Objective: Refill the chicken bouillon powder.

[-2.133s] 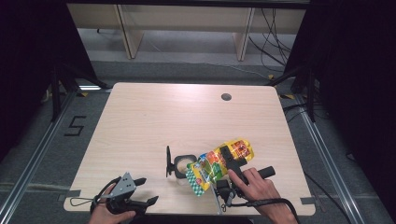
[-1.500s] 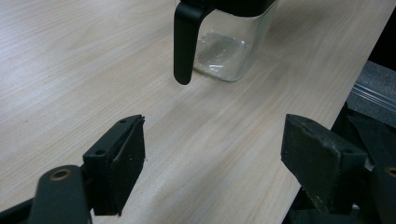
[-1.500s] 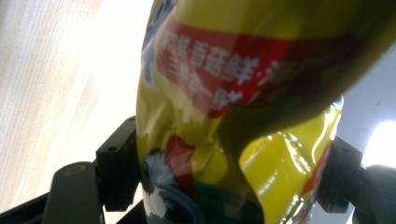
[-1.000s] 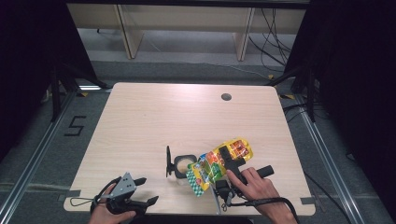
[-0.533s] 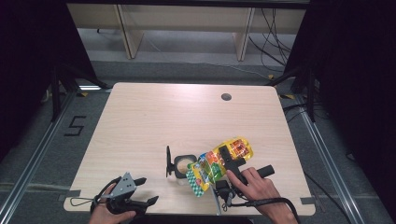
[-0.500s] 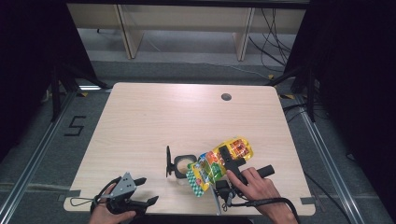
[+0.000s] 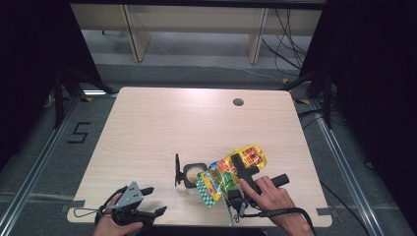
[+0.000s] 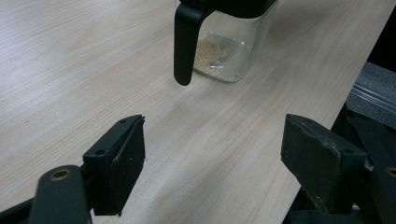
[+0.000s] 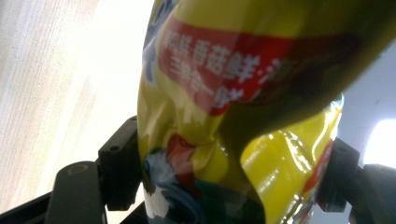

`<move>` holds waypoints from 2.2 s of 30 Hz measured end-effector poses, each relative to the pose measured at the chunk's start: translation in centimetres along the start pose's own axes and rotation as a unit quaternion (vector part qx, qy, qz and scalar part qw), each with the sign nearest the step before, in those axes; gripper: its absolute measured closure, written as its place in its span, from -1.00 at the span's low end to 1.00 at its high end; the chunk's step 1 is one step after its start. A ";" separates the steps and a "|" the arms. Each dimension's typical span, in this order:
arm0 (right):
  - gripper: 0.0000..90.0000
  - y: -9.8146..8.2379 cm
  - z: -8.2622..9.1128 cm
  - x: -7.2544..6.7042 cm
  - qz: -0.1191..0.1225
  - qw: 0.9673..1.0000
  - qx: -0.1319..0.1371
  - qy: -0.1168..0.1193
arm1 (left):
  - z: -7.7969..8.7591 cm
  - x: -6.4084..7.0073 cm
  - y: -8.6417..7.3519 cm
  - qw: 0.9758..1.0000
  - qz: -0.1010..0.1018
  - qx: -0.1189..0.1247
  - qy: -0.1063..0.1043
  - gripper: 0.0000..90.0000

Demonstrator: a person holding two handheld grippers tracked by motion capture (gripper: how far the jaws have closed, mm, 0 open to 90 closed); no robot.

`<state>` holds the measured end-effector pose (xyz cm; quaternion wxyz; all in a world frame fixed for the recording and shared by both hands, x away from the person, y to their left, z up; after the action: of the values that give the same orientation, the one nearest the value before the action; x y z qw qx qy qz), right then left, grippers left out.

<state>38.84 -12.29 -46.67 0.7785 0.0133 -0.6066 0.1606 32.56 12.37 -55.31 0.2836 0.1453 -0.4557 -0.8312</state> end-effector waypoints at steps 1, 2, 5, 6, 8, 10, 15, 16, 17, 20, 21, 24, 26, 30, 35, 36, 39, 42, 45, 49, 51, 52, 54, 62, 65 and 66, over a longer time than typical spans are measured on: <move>-0.39 -0.5 0.2 0.0 0.003 1.000 -0.017 0.000 | 0.0 0.0 0.0 1.000 0.000 0.000 0.000 -0.52; -0.39 -0.6 0.2 0.0 0.005 1.000 -0.017 0.002 | 0.0 0.0 0.0 1.000 0.000 0.000 0.000 -0.52; -0.39 -0.6 0.2 0.1 0.004 1.000 -0.019 0.001 | 0.0 0.0 0.0 1.000 0.000 0.000 0.000 -0.52; -0.39 -0.4 0.2 0.3 0.017 1.000 -0.014 0.000 | 0.0 0.0 0.0 1.000 0.000 0.000 0.000 -0.52; -0.39 -0.4 0.2 0.4 0.023 1.000 -0.012 0.000 | 0.0 0.0 0.0 1.000 0.000 0.000 0.000 -0.52; -0.39 -0.3 0.2 0.4 0.021 1.000 -0.009 0.000 | 0.0 0.0 0.0 1.000 0.000 0.001 0.002 -0.52; -0.39 -0.5 0.2 0.1 0.000 1.000 -0.011 0.000 | 0.0 0.0 0.0 1.000 0.000 0.000 0.000 -0.52; -0.39 -0.3 0.1 0.4 0.015 1.000 -0.003 -0.002 | 0.0 0.0 0.0 1.000 0.000 0.000 0.000 -0.52; -0.39 -0.3 0.1 -0.4 -0.035 0.999 -0.001 0.002 | 0.0 0.0 0.0 1.000 0.000 0.000 0.000 -0.52; -0.39 -0.1 0.0 -0.3 -0.030 1.000 0.004 0.001 | 0.0 0.0 0.0 1.000 0.000 0.000 0.000 -0.52; -0.39 -0.2 0.0 -0.3 -0.034 0.999 0.002 0.002 | 0.0 0.0 0.0 1.000 0.000 0.000 -0.001 -0.52; -0.39 -0.2 0.0 -0.3 -0.034 0.999 0.002 0.002 | 0.0 0.0 0.0 1.000 0.000 0.000 0.000 -0.52; -0.39 -0.3 0.0 -0.3 -0.035 0.999 0.001 0.001 | 0.0 0.0 0.0 1.000 0.000 0.000 0.000 -0.52; -0.39 -0.3 0.0 -0.3 -0.034 0.999 0.002 0.001 | 0.0 0.0 0.0 1.000 0.000 0.000 0.000 -0.52; -0.39 -0.4 0.1 -0.3 -0.035 0.999 -0.001 0.001 | 0.1 -0.1 0.0 1.000 -0.002 -0.002 0.001 -0.52; -0.39 -0.5 0.2 -0.2 -0.037 0.999 -0.004 -0.003 | 0.1 -0.1 0.0 1.000 -0.002 -0.002 0.001 -0.52; -0.39 -0.9 0.4 0.2 -0.004 1.000 -0.019 0.000 | 0.1 -0.1 0.0 1.000 -0.003 -0.001 0.001 -0.52; -0.39 -0.8 0.4 0.2 -0.005 1.000 -0.017 -0.002 | 0.1 -0.1 0.0 1.000 -0.003 -0.001 0.001 -0.52; -0.39 -0.4 0.2 0.6 0.024 1.000 -0.006 -0.005 | 0.1 -0.2 0.0 1.000 -0.015 -0.001 0.001 -0.52; -0.39 -0.3 0.1 -0.2 -0.034 0.999 0.002 -0.004 | 0.2 -0.3 0.0 1.000 -0.017 -0.004 0.003 -0.52; -0.39 -0.1 0.1 0.2 -0.011 1.000 0.006 -0.007 | 0.1 -0.3 0.0 1.000 -0.018 -0.004 0.002 -0.52; -0.39 -0.2 0.2 0.1 -0.021 1.000 0.004 -0.008 | 0.0 0.0 0.0 1.000 0.000 0.002 0.000 -0.52; -0.39 -0.1 0.2 0.1 -0.018 1.000 0.004 -0.007 | 0.0 0.0 0.0 1.000 0.001 0.001 0.001 -0.52; -0.39 -0.3 0.1 -0.2 -0.038 0.999 0.001 -0.003 | 0.1 -0.3 0.0 1.000 -0.018 -0.004 0.002 -0.52; -0.39 -0.3 0.1 -0.2 -0.037 0.999 0.001 -0.003 | 0.1 -0.2 0.0 1.000 -0.014 -0.001 0.001 -0.52; -0.39 -0.4 0.1 -0.2 -0.036 0.999 0.001 -0.004 | 0.2 -0.3 0.0 1.000 -0.017 -0.004 0.002 -0.52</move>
<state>38.78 -12.70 -46.74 0.7815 0.0369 -0.6085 0.1329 32.71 12.68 -55.26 0.2711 0.1538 -0.4494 -0.8372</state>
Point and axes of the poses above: each handheld gripper's, and its own axes: z roughly backward along the jaws, y roughly out of its top, x roughly to its right, the point moved 10 cm from there along -z, roughly forward along the jaws, and after that the axes turned 6 degrees about -z, right-handed, at the moved point
